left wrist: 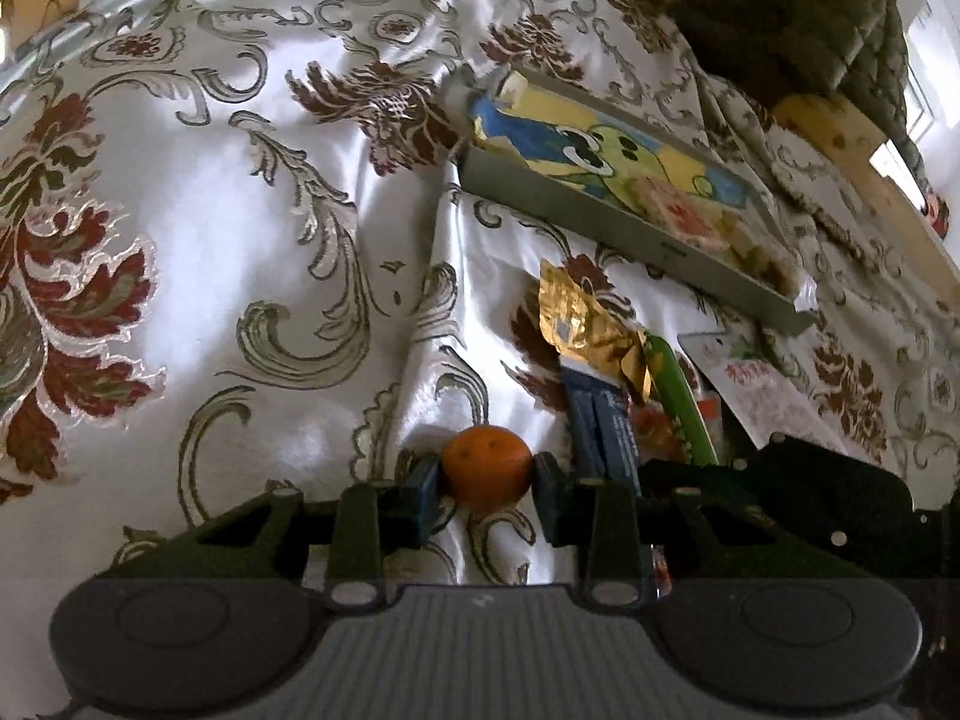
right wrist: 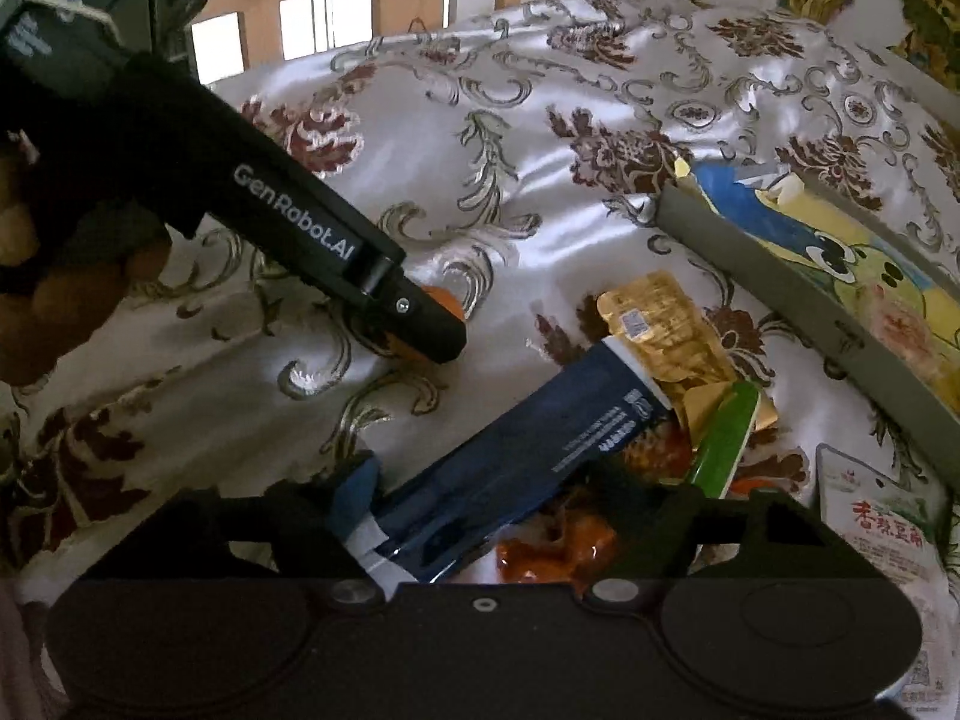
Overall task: Organize snacks
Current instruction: 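Grasp the orange with the left gripper while the right gripper grasps the blue packet, then carry the orange and blue packet over the frog tray with both grippers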
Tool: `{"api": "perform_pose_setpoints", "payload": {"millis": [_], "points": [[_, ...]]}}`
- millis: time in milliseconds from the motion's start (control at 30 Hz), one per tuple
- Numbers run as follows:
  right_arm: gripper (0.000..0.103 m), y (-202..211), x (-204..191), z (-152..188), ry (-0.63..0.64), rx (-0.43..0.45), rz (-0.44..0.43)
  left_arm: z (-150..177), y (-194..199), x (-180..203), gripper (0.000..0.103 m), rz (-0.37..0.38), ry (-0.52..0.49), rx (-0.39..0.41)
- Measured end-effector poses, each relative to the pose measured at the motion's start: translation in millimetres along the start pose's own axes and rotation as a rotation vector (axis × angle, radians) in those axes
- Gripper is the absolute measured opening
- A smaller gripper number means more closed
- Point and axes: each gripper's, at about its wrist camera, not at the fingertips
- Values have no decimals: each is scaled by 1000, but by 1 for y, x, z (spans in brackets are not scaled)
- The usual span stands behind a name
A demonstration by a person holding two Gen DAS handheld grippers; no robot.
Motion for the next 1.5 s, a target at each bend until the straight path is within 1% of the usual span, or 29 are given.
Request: {"api": "perform_pose_setpoints", "payload": {"millis": [33,133,167,200,267,333,367,533,567,600,700,867,1300,1500], "points": [[70,1,-1,1,4,6,3,0,0,-1,37,2,3,2],[61,6,-7,3,31,31,12,0,1,-2,37,4,9,6],[58,8,-9,4,36,39,0,0,2,-2,37,3,9,9],[57,10,-11,3,34,40,-13,0,2,-2,37,1,8,10],[55,13,-18,4,44,43,-35,0,3,-2,37,-2,6,12],[55,12,-25,5,59,26,-24,1,3,-2,37,-2,7,13],[57,10,-27,6,57,18,-17,1,3,-2,37,-1,7,13],[57,5,-20,7,-55,-22,-48,1,3,-1,37,-5,-5,22],[56,4,-20,8,-63,-21,-48,2,3,0,37,-8,-11,26],[47,5,-21,8,-66,-18,-49,2,3,1,37,-12,-17,31],[44,8,-23,12,-82,-10,-41,4,5,6,37,-13,-34,45],[42,15,-22,15,-104,6,-13,8,12,11,37,2,-43,80],[38,45,-6,16,-152,120,61,15,30,23,37,23,-57,222],[38,60,14,11,-191,193,119,18,31,32,37,15,-65,288]]}}
Point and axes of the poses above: each gripper's, at about its wrist camera, not at the fingertips, and y roughly against the way its jaws point, x to its right, z to its underside, and after that the axes turned 9 degrees about -x, right-handed
